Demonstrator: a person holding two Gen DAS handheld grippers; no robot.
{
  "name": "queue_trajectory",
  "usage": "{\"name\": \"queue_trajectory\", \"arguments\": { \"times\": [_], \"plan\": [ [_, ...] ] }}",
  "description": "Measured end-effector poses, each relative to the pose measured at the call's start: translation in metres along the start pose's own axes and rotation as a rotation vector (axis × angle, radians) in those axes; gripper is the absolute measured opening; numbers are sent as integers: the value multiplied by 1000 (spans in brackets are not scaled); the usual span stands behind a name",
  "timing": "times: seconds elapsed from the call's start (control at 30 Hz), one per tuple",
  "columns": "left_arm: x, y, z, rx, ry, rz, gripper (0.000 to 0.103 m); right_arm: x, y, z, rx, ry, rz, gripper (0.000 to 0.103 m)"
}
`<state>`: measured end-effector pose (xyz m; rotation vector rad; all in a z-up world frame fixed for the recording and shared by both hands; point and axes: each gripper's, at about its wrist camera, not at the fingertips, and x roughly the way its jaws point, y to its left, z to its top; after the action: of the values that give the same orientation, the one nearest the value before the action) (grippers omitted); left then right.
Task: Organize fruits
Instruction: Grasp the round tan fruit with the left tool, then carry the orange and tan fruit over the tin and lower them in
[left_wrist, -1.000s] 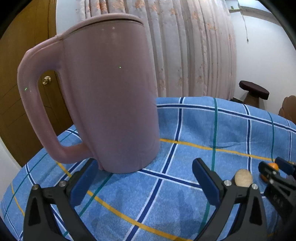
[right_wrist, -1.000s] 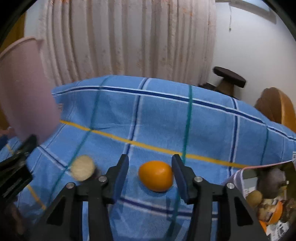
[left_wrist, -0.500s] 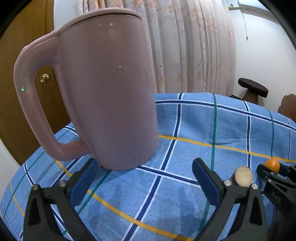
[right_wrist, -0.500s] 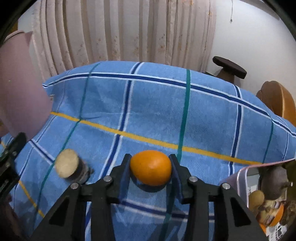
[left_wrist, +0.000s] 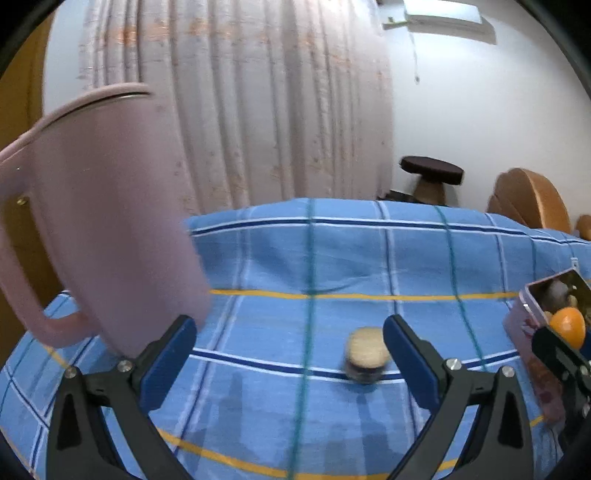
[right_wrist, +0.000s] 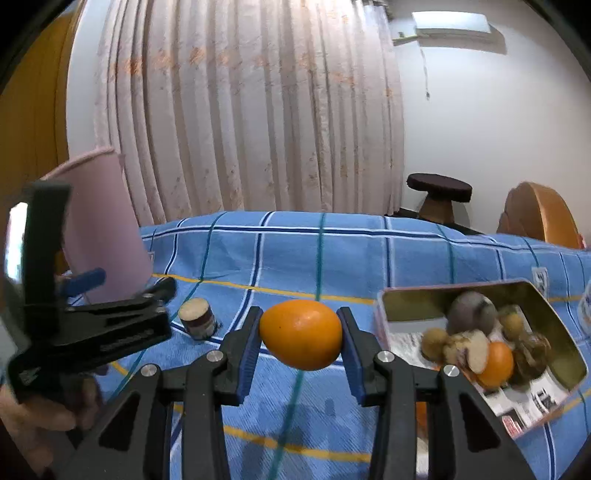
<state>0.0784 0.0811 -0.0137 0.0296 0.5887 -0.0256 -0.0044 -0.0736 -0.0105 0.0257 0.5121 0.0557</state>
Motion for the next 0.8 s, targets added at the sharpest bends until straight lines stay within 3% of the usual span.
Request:
{"name": "queue_trajectory", "arguments": {
  "times": [0.1,0.17,0.37,0.43,0.5,0.6,0.67,0.8],
  "plan": [
    [12,-18,7,21,45,-41,94,-8,-8,-2,14,-7,2,43],
    [24,-29,9,50,89,-41,79,-8,-9,1,14,-8,6,43],
    [67,-50,6,83,286,-31,52,-8,-11,1,13,3,15,42],
    [67,-50,7,66,284,-49,48,-8,-10,1,8,10,15,42],
    [68,-48,8,64,286,-85,35,-8,-9,1,1,14,17,43],
    [66,-48,9,68,276,-90,35,-8,-9,0,-2,12,11,43],
    [57,-48,9,66,228,-91,35,-9,-9,0,-2,9,6,43],
    [24,-47,4,71,82,-14,35,-11,-5,0,-18,-4,-3,43]
  ]
}}
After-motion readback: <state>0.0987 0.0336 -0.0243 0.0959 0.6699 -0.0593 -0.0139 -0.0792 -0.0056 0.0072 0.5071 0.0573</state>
